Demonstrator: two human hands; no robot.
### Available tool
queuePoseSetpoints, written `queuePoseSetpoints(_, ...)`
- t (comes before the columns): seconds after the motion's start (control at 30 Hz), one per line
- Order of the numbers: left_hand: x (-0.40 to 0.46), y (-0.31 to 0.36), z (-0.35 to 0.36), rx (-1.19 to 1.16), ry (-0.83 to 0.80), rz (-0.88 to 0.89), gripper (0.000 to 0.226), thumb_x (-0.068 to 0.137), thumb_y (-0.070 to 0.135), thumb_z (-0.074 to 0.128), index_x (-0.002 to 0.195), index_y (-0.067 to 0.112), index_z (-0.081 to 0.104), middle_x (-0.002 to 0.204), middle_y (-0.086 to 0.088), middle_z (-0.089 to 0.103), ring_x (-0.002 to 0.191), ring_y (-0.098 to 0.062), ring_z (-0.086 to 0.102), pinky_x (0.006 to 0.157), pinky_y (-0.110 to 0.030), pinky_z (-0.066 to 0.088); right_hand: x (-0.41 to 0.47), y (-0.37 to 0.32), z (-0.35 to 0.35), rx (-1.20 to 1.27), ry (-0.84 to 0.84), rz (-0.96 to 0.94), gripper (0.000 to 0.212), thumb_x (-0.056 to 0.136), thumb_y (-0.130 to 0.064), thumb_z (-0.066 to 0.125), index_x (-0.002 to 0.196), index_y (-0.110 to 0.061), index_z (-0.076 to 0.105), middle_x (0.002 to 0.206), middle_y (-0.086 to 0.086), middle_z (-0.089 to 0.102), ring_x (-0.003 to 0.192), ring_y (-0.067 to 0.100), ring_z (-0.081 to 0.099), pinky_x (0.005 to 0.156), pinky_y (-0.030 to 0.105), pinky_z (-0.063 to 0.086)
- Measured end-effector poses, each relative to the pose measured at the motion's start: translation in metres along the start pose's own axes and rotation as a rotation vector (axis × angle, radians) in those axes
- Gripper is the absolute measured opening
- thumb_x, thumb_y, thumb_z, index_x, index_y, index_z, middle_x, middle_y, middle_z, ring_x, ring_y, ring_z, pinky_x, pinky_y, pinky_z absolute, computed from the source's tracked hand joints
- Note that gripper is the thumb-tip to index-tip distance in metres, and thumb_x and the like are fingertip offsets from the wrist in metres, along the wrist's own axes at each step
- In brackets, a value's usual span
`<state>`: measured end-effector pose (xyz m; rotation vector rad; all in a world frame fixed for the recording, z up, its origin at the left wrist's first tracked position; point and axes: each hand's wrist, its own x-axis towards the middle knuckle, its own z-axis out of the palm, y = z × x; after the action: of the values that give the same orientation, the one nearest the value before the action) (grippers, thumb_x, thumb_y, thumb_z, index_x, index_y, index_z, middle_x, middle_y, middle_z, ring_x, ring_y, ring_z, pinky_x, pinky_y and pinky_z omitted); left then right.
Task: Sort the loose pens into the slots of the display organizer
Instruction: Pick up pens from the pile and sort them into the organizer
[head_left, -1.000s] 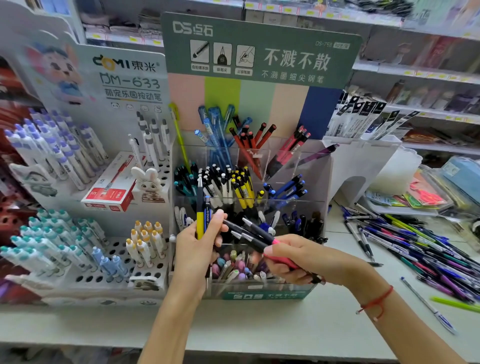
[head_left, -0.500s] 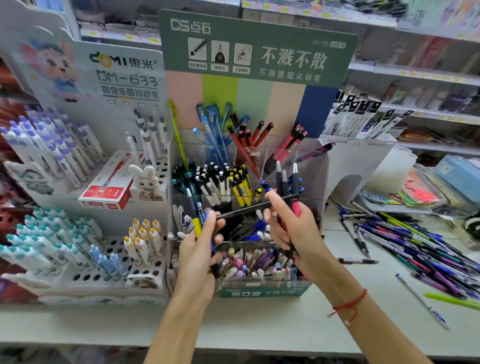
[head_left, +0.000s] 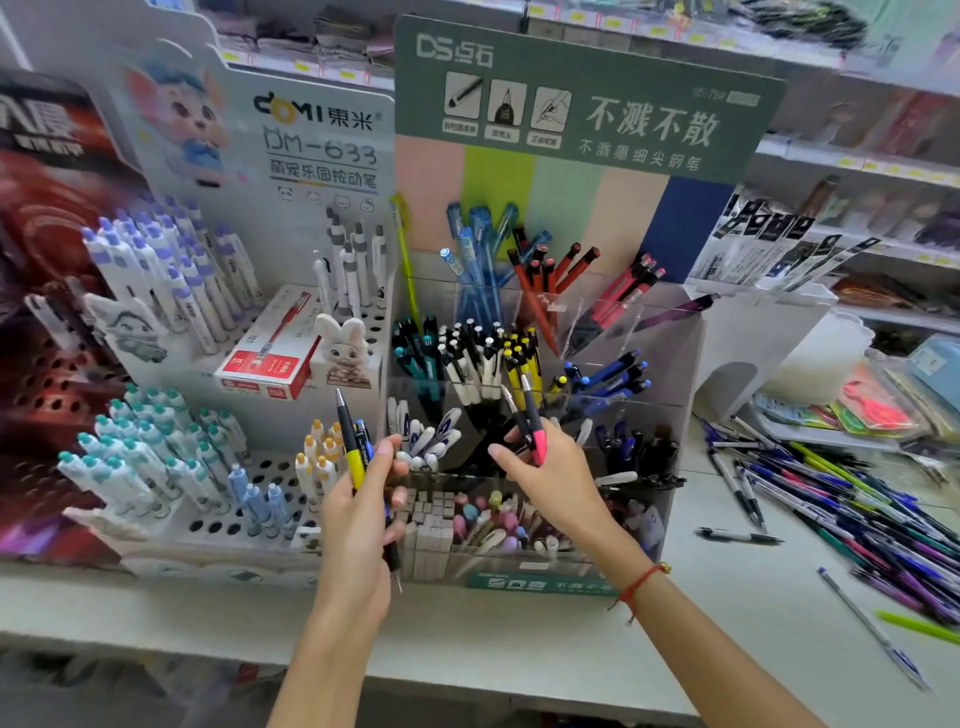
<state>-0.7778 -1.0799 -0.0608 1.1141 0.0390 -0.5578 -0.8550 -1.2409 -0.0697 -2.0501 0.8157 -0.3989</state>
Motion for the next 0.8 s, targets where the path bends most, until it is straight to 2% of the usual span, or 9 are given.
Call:
queuePoseSetpoints(0.07,-0.001,0.001,-0.003,0.004,-0.009,-0.005,0.015,0.095,0.020,0.053,0.103,0.012,0.065,0.069,0.005,0.058,0.047,-0.001,0.042,0.033,-0.011,0.026,-0.001,0.000,0.001,-0.048,-0.011,0.009,0.029,0.085,-0.034,0.071,0.103,-0.019,0.053,0.075,0.003,0.054,0.068,0.014,0.052,0.065,0.027,0.045)
queuePoseSetpoints(0.13,0.000,0.003,-0.005,0.013,-0.012,-0.006,0.016,0.095,0.018,0.053,0.104,0.011,0.065,0.070,0.004,0.057,0.047,-0.002,0.043,0.033,-0.010,0.027,-0.005,-0.002,-0.005,-0.015,0.023,-0.017,0.031,0.084,-0.030,0.072,0.106,-0.022,0.051,0.070,0.001,0.053,0.058,0.006,0.048,0.057,0.018,0.044)
queuePoseSetpoints(0.27,-0.001,0.004,-0.003,0.076,-0.023,0.003,0.015,0.095,0.017,0.054,0.103,0.015,0.066,0.066,0.007,0.058,0.048,-0.001,0.043,0.034,-0.010,0.028,-0.015,-0.009,-0.017,0.041,0.109,-0.054,0.012,0.091,-0.023,0.064,0.099,-0.023,0.055,0.065,-0.006,0.050,0.050,0.000,0.045,0.054,0.016,0.041)
queuePoseSetpoints(0.33,-0.002,0.005,0.002,0.138,-0.057,0.009,0.014,0.094,0.019,0.055,0.101,0.018,0.067,0.065,0.009,0.058,0.049,-0.002,0.041,0.036,-0.011,0.026,-0.021,-0.017,-0.025,0.182,-0.094,0.021,0.004,0.095,-0.020,0.058,0.094,-0.016,0.056,0.062,-0.006,0.048,0.043,0.002,0.039,0.048,0.020,0.037)
queuePoseSetpoints(0.4,-0.004,0.005,0.011,0.204,-0.133,0.002,0.018,0.093,0.024,0.057,0.103,0.016,0.070,0.067,0.006,0.058,0.048,-0.002,0.039,0.038,-0.011,0.025,-0.030,-0.028,-0.029,0.439,-0.446,0.141,0.014,0.098,-0.020,0.053,0.090,-0.009,0.052,0.060,-0.004,0.048,0.040,0.004,0.035,0.040,0.018,0.030)
queuePoseSetpoints(0.47,-0.006,0.006,0.021,0.254,-0.209,-0.023,0.027,0.092,0.031,0.057,0.096,0.007,0.069,0.062,-0.001,0.051,0.043,-0.003,0.038,0.037,-0.012,0.026,-0.039,-0.037,-0.031,0.551,-0.661,0.192,0.019,0.098,-0.024,0.051,0.093,-0.006,0.051,0.060,-0.004,0.049,0.040,0.004,0.033,0.037,0.015,0.027)
queuePoseSetpoints(0.57,-0.007,0.008,0.034,0.308,-0.307,-0.061,0.038,0.095,0.041,0.048,0.080,0.009,0.060,0.049,0.001,0.037,0.039,-0.005,0.037,0.037,-0.013,0.027,-0.042,-0.041,-0.033,0.642,-0.734,0.228,0.020,0.099,-0.026,0.048,0.090,-0.009,0.054,0.061,-0.004,0.049,0.041,0.003,0.033,0.038,0.013,0.028)
queuePoseSetpoints(0.67,-0.004,0.011,0.042,0.286,-0.328,-0.119,0.044,0.090,0.055,0.046,0.076,0.017,0.063,0.045,0.006,0.035,0.043,-0.006,0.029,0.039,-0.014,0.022,-0.041,-0.039,-0.042,0.756,-0.836,0.304,0.020,0.101,-0.024,0.044,0.088,-0.011,0.053,0.063,-0.003,0.047,0.041,0.002,0.036,0.038,0.012,0.033)
queuePoseSetpoints(0.8,-0.004,0.010,0.050,0.437,-0.440,-0.121,0.058,0.069,0.061,0.060,0.100,0.014,0.072,0.046,0.008,0.034,0.041,-0.006,0.033,0.044,-0.016,0.030,-0.042,-0.037,-0.051,0.671,-0.935,0.353,0.021,0.102,-0.024,0.041,0.088,-0.013,0.052,0.063,-0.004,0.048,0.042,0.002,0.038,0.039,0.012,0.033)
